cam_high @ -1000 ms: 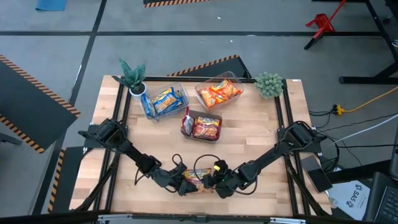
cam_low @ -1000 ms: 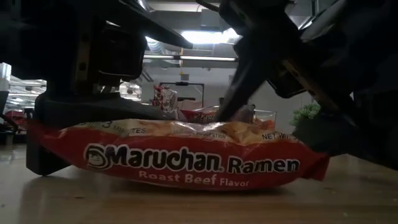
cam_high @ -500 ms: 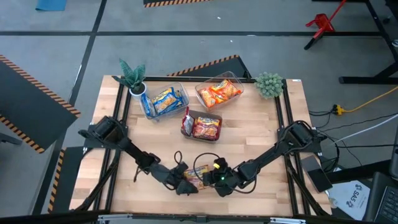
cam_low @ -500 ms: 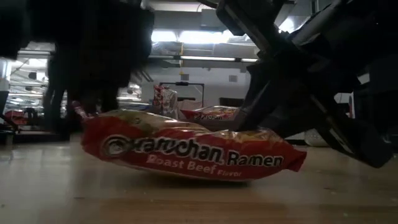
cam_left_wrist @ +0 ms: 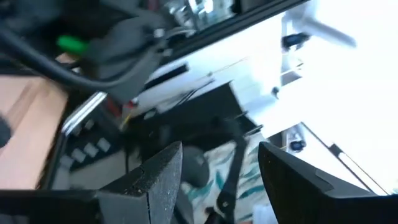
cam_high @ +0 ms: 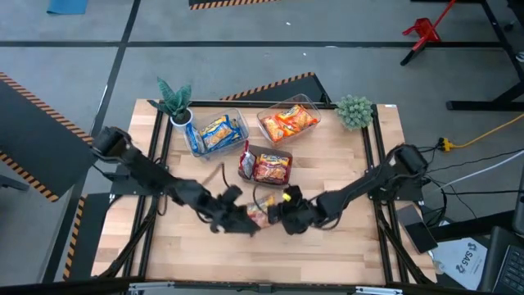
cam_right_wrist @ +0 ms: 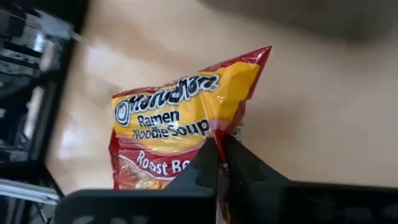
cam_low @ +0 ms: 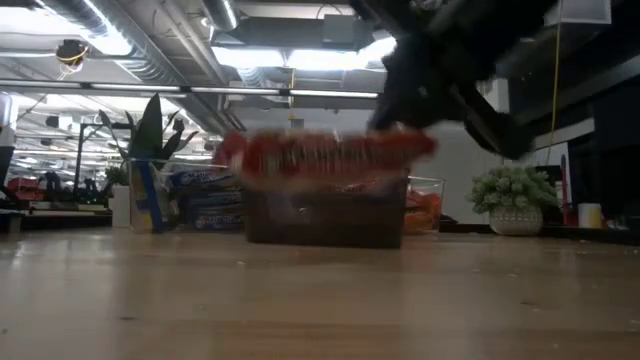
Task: Sort Maruchan noodles
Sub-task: Stack the red noodle pack on top of the red noodle pack
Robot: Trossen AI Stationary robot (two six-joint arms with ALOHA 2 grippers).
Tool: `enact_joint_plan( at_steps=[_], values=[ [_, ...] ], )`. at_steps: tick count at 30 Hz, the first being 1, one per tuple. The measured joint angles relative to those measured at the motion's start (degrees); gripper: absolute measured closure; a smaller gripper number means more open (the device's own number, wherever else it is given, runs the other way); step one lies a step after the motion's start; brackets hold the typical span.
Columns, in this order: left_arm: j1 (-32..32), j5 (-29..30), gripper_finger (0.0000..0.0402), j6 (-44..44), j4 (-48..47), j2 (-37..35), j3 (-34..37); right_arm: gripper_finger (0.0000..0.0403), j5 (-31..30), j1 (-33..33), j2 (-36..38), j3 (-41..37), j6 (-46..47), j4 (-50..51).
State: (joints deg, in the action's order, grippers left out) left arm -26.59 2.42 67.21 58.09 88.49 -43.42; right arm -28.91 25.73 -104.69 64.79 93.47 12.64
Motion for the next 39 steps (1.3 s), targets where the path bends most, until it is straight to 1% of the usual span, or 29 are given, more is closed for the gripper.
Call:
enact_joint_plan(
  at_steps=[2,5,8,11,14,17,22,25,27,29,34,37,39],
  values=[
    [0.7,0.2,0.0196,-2.2,-0.7,-3.5,0.0,0.0402,-0.3,-1.6,2.5,0.1,-2.4,0.7],
    [1.4,2.1,0.0196,-5.8,-1.4,-8.6,0.0,0.0402,-2.9,-3.8,6.2,0.1,-2.7,5.2],
    [1.5,4.7,0.0196,-9.5,-5.9,-13.0,0.0,0.0402,-5.8,-6.5,9.5,0.1,-2.9,10.1],
    [1.5,7.7,0.0196,-13.0,-11.6,-16.7,0.0,0.0402,-6.7,-10.3,11.6,0.2,-4.2,12.7],
    [1.5,10.8,0.0196,-14.9,-16.8,-19.2,0.0,0.0402,-5.8,-14.2,11.6,0.2,-6.3,12.7],
    [2.1,11.8,0.0196,-15.1,-20.1,-20.8,0.0,0.0402,-4.0,-17.4,11.0,0.2,-6.8,12.5],
    [3.4,11.6,0.0196,-15.5,-20.5,-22.3,0.0,0.0402,-1.2,-20.0,9.2,0.2,-7.2,13.4],
    [4.5,11.6,0.0196,-16.4,-20.6,-22.3,0.0,0.0397,-1.3,-19.9,8.1,0.2,-8.6,13.0],
    [4.7,11.6,0.0196,-17.3,-20.5,-22.7,0.0,0.0383,-1.2,-20.2,7.6,0.2,-9.6,13.3],
    [5.1,11.6,0.0194,-17.9,-20.4,-22.7,0.0,0.036,-0.8,-20.3,7.4,0.2,-9.8,13.6],
    [7.1,11.1,0.0195,-17.9,-20.4,-23.3,0.0,0.027,0.6,-20.7,7.5,0.2,-12.7,14.2],
    [8.4,9.4,0.0195,-17.8,-21.1,-24.1,0.0,0.0218,0.2,-20.7,8.6,0.2,-14.3,14.5],
    [9.6,8.8,0.0195,-17.2,-22.1,-25.4,0.0,0.0191,-0.2,-20.7,10.0,0.2,-15.2,15.6]
  ],
)
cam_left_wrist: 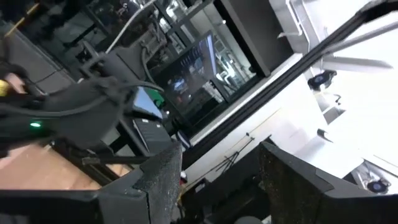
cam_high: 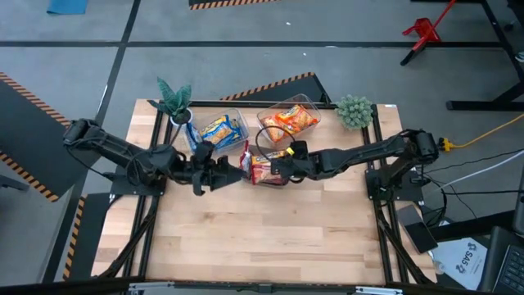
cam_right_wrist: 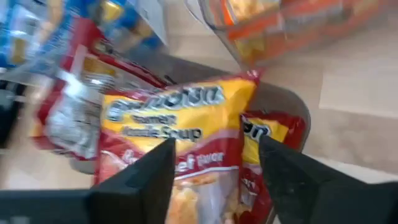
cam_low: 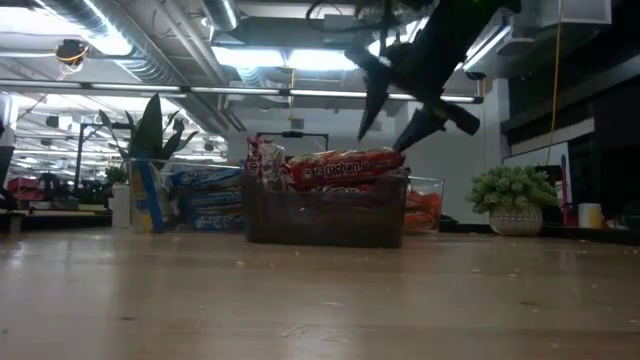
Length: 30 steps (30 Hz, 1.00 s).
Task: Sort Maruchan noodles
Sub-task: Stack the red noodle pack on top of the red noodle pack, then return to Home Position
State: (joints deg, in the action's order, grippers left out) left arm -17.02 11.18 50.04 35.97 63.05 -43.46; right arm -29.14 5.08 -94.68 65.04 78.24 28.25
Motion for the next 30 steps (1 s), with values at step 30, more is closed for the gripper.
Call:
enact_joint_plan(
  at_steps=[30],
  values=[
    [14.5,15.5,0.0195,-32.4,-37.4,-39.1,0.0,0.0133,9.6,-5.0,51.3,-10.5,-63.1,-11.5]
  ],
)
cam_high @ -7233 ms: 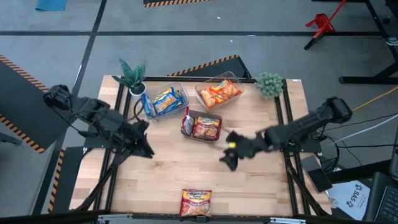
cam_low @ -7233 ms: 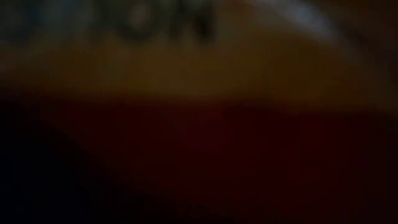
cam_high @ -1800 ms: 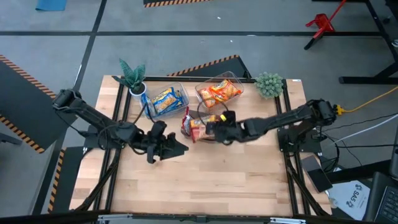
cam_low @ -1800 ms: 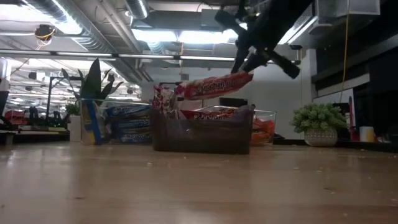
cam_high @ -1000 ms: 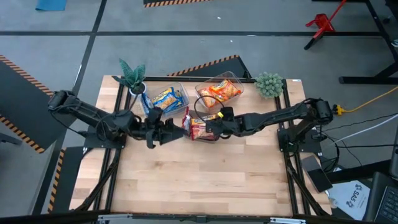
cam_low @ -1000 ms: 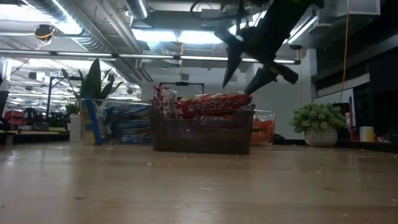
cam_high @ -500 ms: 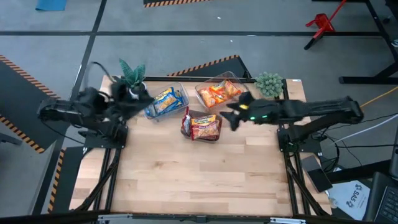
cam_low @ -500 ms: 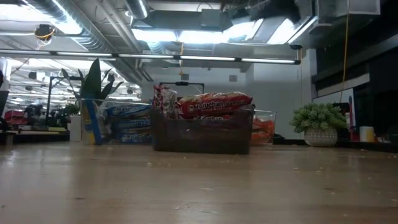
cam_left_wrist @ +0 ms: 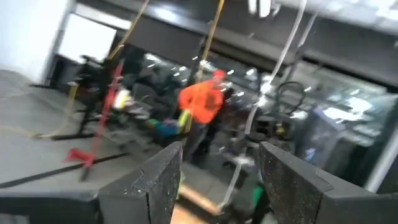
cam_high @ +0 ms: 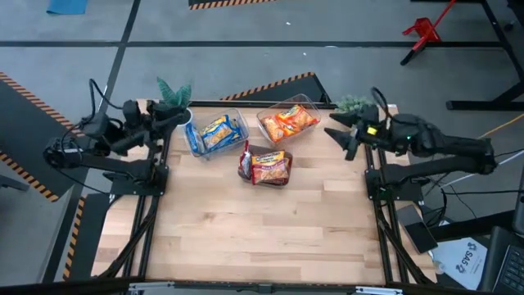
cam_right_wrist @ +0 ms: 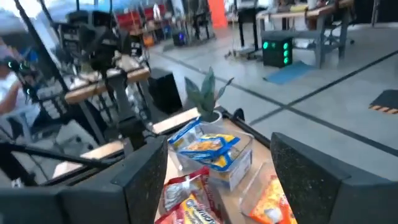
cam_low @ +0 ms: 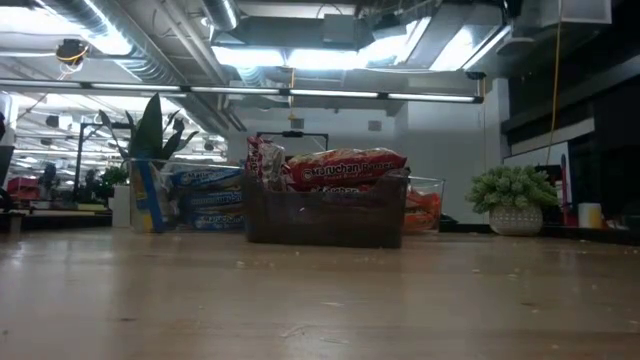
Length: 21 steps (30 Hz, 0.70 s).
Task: Sort Maruchan noodles
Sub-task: Return to Home Position
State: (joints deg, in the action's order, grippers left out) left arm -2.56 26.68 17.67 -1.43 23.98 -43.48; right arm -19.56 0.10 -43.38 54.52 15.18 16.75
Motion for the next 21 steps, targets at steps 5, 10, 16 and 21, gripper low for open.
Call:
enact_joint_plan(
  at_steps=[5,10,16,21],
  values=[
    [1.8,-4.1,0.0195,0.1,-8.6,-2.5,0.0,0.0133,5.7,-4.4,10.4,-17.7,1.0,-15.8],
    [2.9,-5.5,0.0195,7.3,-11.9,-2.3,3.0,0.0133,13.2,-8.4,17.5,-33.1,4.8,-29.1],
    [3.0,-5.6,0.0195,11.6,-3.6,-4.1,16.4,0.0133,16.7,-12.3,23.7,-43.7,9.6,-34.5],
    [3.0,-4.3,0.0195,16.3,2.6,-7.9,28.7,0.0133,22.7,-16.4,28.2,-48.1,11.9,-34.8]
  ],
)
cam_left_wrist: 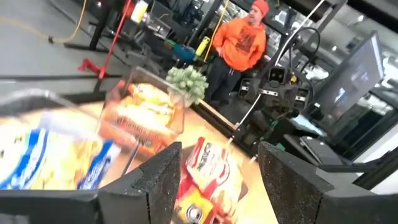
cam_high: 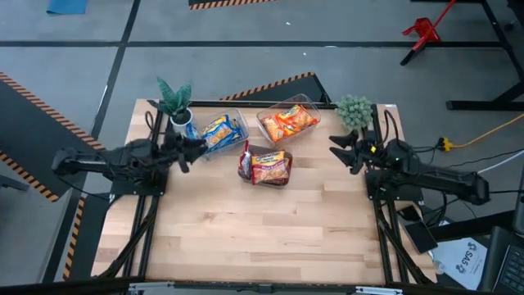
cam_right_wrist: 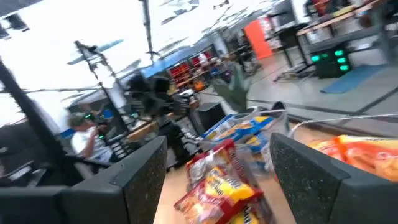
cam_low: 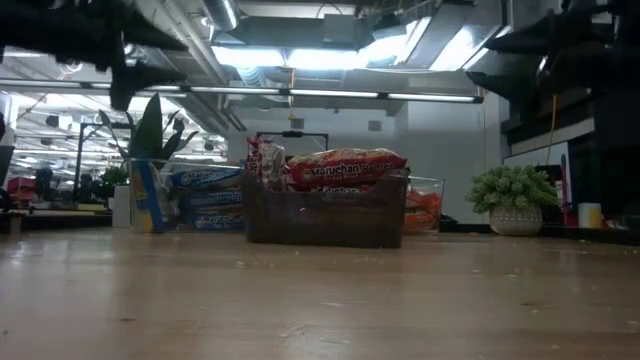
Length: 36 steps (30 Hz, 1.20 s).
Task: Sort Maruchan noodles
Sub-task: Return to Home Position
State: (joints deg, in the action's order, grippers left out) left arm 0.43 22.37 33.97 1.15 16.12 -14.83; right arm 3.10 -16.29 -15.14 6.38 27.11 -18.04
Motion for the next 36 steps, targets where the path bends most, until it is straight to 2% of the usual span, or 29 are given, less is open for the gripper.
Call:
enact_joint_plan(
  at_steps=[4,8,12,17,21,23,30,36],
  values=[
    [0.0,-0.2,0.0195,4.2,0.7,-4.6,5.7,0.0133,5.7,-4.1,2.6,-3.5,1.9,0.0],
    [0.0,-1.6,0.0195,4.6,0.7,-9.6,9.6,0.0133,10.4,-8.2,4.7,-5.9,4.3,1.4],
    [0.0,-2.6,0.0195,3.2,-0.5,-14.5,13.1,0.0133,20.0,-11.6,5.7,-5.9,1.1,1.1],
    [0.0,-5.0,0.0195,-2.0,1.6,-15.9,14.2,0.0133,24.6,-14.6,6.1,-5.9,-2.0,3.8],
    [-0.1,-7.1,0.0195,-2.6,1.5,-15.2,14.2,0.0133,29.2,-14.9,6.1,-5.9,-1.8,7.7],
    [-0.1,-6.9,0.0195,-2.6,1.4,-14.8,14.2,0.0133,29.4,-14.7,6.0,-5.9,0.2,11.7],
    [-0.1,-6.8,0.0195,-1.6,1.5,-14.7,14.2,0.0133,19.1,-14.9,5.2,-5.9,0.9,13.9],
    [-0.1,-6.9,0.0195,-1.5,1.4,-14.7,14.2,0.0133,17.8,-14.9,4.9,-5.9,1.4,14.1]
  ],
)
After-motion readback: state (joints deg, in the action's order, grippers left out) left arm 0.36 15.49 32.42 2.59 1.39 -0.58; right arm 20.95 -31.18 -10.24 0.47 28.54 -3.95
